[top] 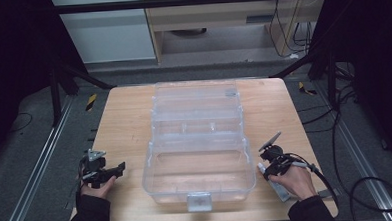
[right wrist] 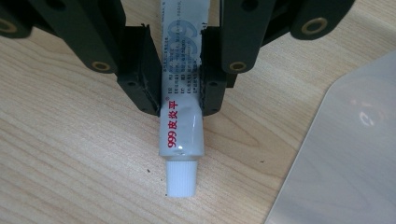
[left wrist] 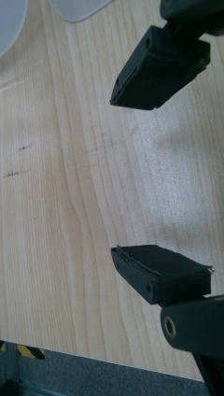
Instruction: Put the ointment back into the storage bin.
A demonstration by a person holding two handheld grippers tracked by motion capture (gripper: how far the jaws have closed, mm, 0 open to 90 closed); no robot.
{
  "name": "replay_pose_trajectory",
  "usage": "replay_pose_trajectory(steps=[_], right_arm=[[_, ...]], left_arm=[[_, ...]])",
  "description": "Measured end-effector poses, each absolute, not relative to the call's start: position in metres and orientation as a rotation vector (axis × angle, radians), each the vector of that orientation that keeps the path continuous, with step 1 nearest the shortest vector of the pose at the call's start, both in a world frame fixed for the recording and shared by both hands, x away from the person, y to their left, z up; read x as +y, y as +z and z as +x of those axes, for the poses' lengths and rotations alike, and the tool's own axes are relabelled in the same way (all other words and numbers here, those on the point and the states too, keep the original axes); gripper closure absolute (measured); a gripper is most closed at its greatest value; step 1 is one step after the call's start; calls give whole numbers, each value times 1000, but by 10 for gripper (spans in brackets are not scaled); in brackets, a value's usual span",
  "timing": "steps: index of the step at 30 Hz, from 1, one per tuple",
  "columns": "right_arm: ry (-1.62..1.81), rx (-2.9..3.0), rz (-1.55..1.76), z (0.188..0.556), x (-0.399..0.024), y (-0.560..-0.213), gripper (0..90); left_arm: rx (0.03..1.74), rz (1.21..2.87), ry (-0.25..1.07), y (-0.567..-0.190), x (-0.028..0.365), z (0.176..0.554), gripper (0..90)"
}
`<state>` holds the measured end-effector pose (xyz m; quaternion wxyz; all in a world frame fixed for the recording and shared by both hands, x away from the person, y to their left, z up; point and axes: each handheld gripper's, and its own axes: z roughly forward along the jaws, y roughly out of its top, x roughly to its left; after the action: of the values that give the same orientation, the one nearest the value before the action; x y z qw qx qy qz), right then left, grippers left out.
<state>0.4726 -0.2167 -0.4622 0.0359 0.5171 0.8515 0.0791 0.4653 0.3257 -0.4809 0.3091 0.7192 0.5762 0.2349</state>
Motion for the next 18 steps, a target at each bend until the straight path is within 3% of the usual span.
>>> replay_pose_trajectory(steps=[18], right_arm=[[367, 2629, 1593, 469, -235, -439, 701]], left_arm=[[1525, 1911, 622, -482, 324, 467, 228]])
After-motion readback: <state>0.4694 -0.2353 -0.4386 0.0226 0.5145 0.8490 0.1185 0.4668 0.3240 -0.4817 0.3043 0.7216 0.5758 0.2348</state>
